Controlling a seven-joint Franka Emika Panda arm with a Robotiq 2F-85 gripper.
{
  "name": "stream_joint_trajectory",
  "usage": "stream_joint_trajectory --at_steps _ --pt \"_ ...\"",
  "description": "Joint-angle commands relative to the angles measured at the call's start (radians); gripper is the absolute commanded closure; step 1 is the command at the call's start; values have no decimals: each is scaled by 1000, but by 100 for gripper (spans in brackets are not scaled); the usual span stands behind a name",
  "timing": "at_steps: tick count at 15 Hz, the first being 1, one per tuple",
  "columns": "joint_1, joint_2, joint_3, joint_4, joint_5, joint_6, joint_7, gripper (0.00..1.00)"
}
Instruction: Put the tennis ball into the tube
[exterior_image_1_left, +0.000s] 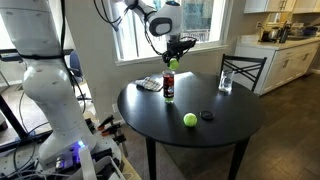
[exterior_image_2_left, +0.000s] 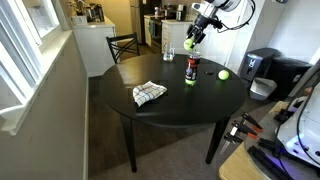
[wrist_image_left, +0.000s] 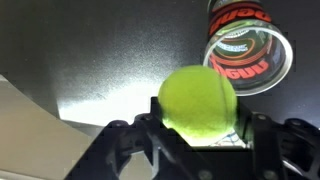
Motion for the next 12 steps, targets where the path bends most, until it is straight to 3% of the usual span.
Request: stream_joint_trajectory --at_steps 1,6,12 --pt "32 -99 -26 -81 40 -46 -108 57" --pt "66 -150 -66 -134 10 -101 -136 57" --pt "76 -142 -105 -155 -10 -74 -111 57"
